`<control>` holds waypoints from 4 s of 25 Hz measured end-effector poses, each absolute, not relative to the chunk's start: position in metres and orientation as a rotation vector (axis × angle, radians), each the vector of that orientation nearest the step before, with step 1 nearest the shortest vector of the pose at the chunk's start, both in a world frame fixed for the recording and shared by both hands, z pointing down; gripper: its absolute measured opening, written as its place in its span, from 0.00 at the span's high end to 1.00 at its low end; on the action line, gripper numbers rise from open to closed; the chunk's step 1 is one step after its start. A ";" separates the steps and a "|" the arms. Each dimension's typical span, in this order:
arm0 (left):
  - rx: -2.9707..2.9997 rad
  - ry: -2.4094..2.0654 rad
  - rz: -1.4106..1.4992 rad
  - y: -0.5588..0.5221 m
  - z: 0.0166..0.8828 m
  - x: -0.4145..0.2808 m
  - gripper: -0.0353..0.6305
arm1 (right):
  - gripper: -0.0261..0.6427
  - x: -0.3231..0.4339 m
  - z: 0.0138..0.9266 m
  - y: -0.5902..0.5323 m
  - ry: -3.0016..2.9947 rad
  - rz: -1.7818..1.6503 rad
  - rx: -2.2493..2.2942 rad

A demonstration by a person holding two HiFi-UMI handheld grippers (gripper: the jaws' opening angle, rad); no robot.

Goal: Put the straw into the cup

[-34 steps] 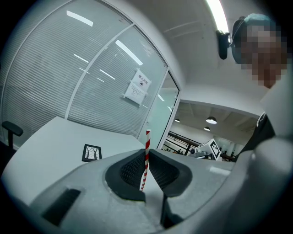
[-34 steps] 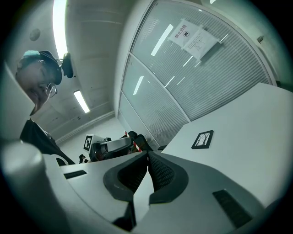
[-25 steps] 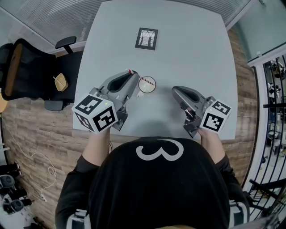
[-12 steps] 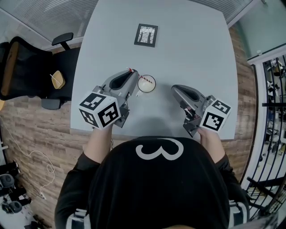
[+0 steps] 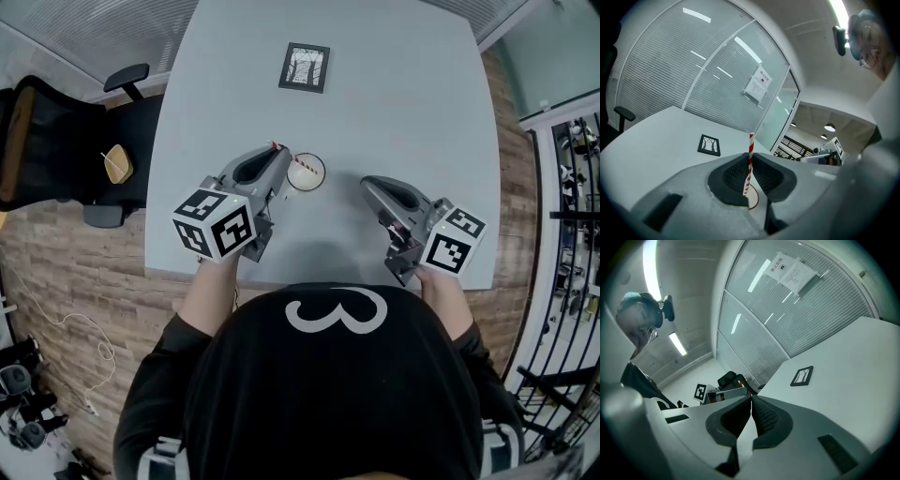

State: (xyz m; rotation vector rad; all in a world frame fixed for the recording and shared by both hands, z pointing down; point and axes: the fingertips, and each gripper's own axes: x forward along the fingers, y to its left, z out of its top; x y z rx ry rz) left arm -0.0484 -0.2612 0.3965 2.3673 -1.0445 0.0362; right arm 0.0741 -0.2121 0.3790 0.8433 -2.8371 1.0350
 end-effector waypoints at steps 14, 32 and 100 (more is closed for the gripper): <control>2.332 -1.069 0.071 -0.263 0.429 -0.047 0.89 | 0.94 0.076 0.390 -0.212 -2.812 1.063 0.835; 2.257 -1.050 -0.009 -0.266 0.445 -0.053 0.89 | 0.94 0.077 0.404 -0.207 -2.784 1.110 0.829; 2.617 -0.846 -0.083 -0.070 0.299 -0.060 0.88 | 0.94 0.026 0.330 -0.072 -2.986 0.875 0.810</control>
